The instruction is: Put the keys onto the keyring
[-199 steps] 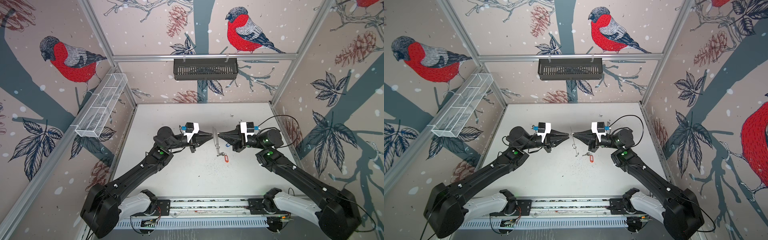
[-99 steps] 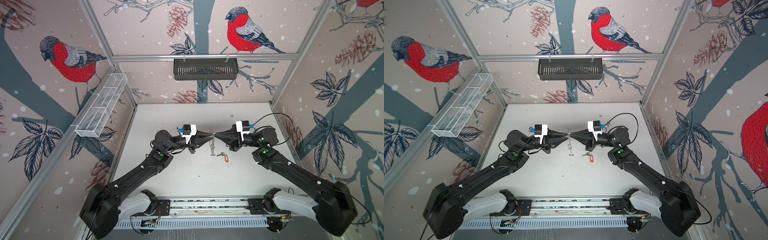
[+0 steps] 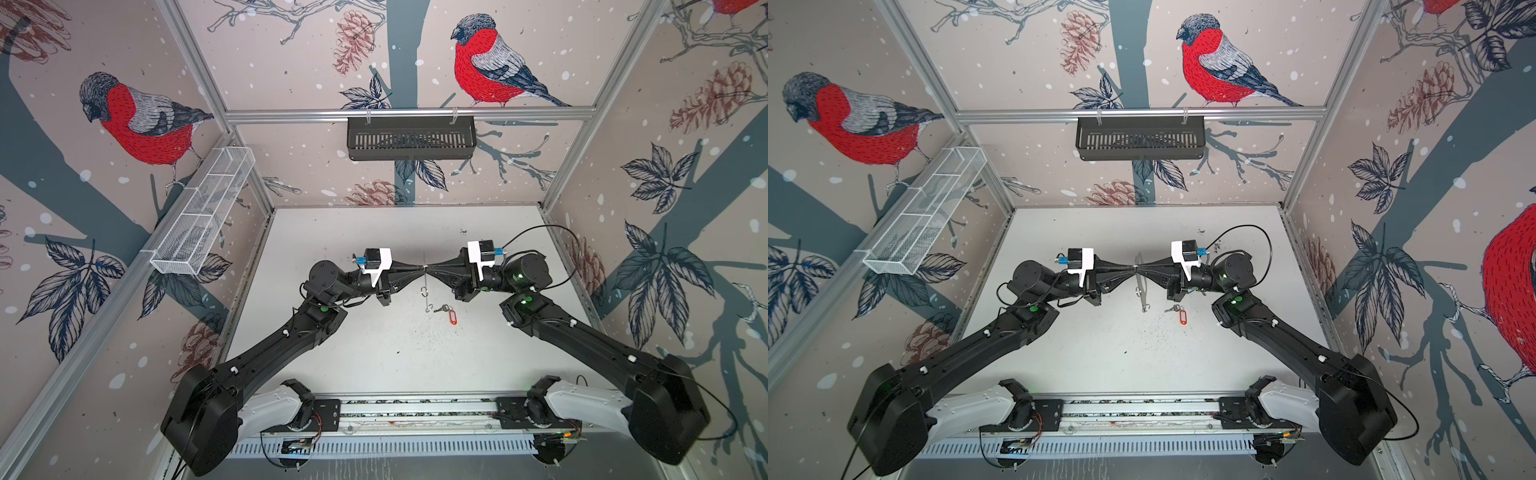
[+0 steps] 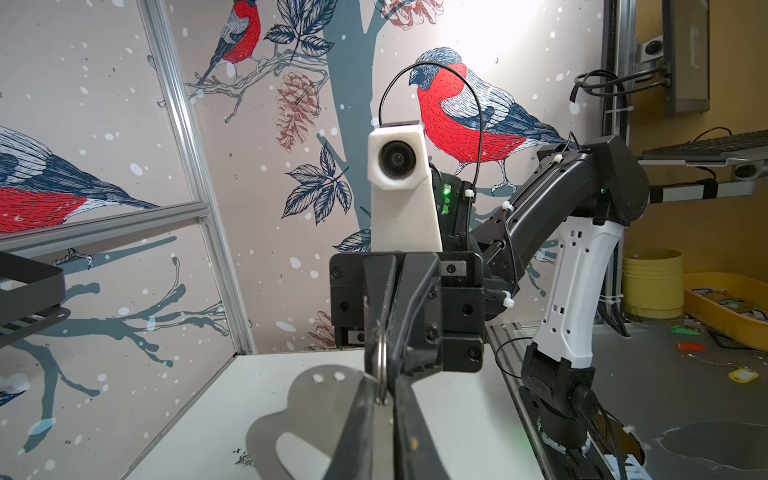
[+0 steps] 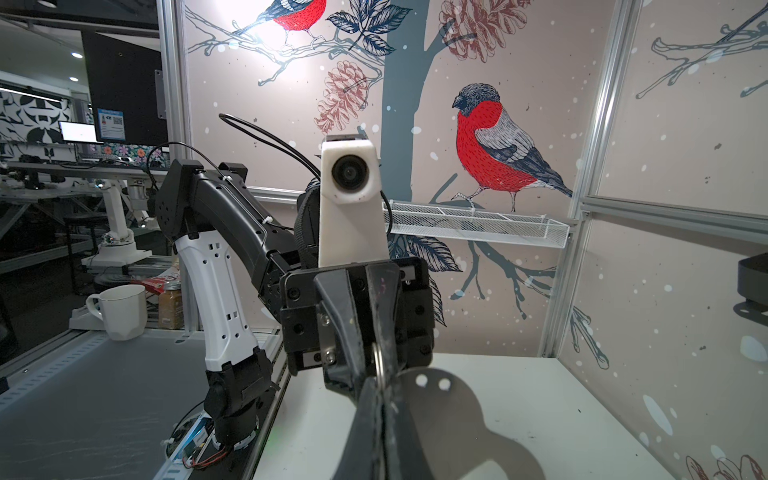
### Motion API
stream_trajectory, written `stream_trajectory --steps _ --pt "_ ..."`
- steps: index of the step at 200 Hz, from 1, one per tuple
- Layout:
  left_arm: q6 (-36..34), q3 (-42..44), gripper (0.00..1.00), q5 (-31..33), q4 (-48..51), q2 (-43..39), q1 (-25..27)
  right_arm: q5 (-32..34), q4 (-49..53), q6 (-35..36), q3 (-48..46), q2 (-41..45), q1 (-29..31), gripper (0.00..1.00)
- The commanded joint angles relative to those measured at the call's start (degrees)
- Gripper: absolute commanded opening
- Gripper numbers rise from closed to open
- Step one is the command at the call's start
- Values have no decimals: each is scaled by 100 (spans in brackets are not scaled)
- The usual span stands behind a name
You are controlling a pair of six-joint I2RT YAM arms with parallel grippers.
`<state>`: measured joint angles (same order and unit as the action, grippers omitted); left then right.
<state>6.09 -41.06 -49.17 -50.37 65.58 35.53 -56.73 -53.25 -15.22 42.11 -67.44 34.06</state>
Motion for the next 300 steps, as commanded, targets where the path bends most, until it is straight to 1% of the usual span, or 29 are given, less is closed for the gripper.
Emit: stream_trajectory --steps 1,32,70,95,128,135,197,212,224,253,260,266,285,300 --pt "-103 -14 9 49 -38 -42 14 -161 -153 -96 64 -39 53 0" --pt "-148 1 7 118 8 -99 15 -207 -80 -97 81 -83 65 0" --pt "-149 9 0 102 26 -103 16 -232 67 -51 113 -103 78 0" --pt "-182 -1 0 125 116 -118 17 -190 204 17 144 -90 77 0" --pt "-316 -99 0 153 473 -142 15 -101 459 166 183 -50 74 0" --pt "-348 -119 0 153 561 -142 15 -73 516 203 180 -42 76 6" --pt "-464 -205 0 129 1032 -143 9 22 1042 561 262 112 48 25" --pt "-509 -251 0 111 1169 -117 20 14 1152 630 292 126 48 26" --pt "-535 -287 0 100 1267 -101 12 13 1237 677 322 131 48 29" --pt "-608 -363 0 77 1488 -74 8 -22 1382 758 361 134 48 30" --pt "-639 -384 0 74 1545 -65 11 -53 1427 788 376 126 48 30" --pt "-656 -391 0 83 1578 -64 14 -87 1472 823 391 119 52 27" --pt "-688 -420 0 92 1646 -74 9 -167 1648 923 451 92 48 10" --pt "-729 -446 0 100 1727 -68 15 -193 1786 994 480 95 49 8"
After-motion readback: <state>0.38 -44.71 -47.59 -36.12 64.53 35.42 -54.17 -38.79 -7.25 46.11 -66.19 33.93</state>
